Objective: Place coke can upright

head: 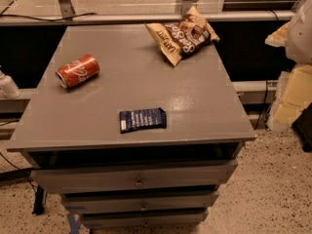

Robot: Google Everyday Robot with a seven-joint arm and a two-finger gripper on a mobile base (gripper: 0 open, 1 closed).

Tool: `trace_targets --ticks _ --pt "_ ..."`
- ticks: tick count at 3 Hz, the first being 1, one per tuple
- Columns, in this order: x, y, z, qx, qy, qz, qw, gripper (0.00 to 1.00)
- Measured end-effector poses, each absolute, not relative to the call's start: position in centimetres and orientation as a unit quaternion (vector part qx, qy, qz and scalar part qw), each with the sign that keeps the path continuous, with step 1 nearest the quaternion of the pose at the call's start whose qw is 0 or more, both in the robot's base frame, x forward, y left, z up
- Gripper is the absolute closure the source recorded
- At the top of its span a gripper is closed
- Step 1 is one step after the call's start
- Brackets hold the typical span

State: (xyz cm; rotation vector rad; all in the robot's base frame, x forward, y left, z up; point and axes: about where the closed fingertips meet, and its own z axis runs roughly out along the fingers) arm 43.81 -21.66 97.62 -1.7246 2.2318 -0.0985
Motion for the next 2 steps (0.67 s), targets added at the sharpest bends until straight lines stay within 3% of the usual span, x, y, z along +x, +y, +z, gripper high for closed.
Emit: trace_targets --ticks 2 --pt "44.29 -21.41 97.68 -0.604 0.779 -0.026 0.169 0.0"
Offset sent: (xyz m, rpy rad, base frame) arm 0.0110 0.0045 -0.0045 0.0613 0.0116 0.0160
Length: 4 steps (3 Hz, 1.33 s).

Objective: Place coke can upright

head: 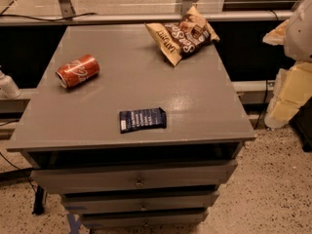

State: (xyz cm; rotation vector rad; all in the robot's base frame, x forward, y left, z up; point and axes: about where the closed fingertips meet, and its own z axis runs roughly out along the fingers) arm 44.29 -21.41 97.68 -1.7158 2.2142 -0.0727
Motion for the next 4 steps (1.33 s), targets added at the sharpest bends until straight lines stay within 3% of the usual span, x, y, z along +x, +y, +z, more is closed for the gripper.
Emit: trace_targets --ticks 2,3,4 --pt "51.7 -14.5 96.7 -0.618 0.741 0.059 0.256 0.0" --pt "57.4 -9.0 98.7 -0.62 0.702 0.084 0.34 0.0" --pt "57.4 -9.0 98.7 -0.62 0.702 0.084 0.34 0.0"
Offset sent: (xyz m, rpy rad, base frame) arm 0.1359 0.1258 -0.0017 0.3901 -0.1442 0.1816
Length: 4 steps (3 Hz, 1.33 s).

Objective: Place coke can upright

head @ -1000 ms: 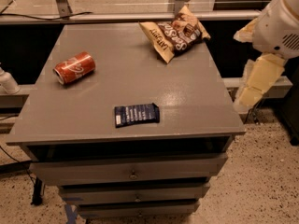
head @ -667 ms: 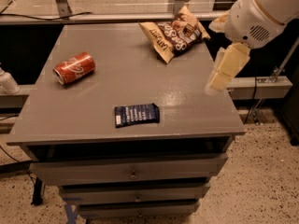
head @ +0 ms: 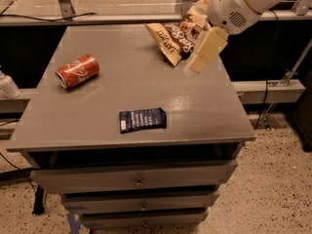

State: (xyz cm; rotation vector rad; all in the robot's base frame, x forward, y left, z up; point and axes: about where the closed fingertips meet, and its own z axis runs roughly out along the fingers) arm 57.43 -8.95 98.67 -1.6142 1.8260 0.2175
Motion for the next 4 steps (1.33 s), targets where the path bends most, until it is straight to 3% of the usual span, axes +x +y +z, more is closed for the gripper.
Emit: trace_targets --ticks 1,3,4 --pt "60.2 -7.0 98.0 -0.632 0.682 0.093 0.356 0.0" --pt "69.2 2.5 96.5 -0.689 0.601 0.106 0.39 0.0" --pt "70.9 7.6 95.3 -0.721 0.569 0.094 0.385 0.0"
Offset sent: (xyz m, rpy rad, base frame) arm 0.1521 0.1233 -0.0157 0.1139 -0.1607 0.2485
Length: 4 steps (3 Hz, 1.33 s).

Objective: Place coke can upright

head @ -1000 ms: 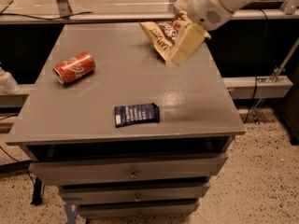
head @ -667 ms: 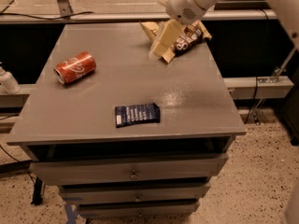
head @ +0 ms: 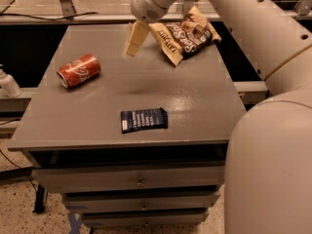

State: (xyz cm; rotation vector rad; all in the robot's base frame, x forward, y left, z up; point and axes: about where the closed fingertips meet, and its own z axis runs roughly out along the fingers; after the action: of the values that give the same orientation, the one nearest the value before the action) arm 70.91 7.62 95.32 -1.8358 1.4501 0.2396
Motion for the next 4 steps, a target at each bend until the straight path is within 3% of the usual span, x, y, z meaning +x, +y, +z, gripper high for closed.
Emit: trace_targets --ticks 4 --pt "70.1 19.7 84.8 -0.828 0.508 0.025 0.237 0.0"
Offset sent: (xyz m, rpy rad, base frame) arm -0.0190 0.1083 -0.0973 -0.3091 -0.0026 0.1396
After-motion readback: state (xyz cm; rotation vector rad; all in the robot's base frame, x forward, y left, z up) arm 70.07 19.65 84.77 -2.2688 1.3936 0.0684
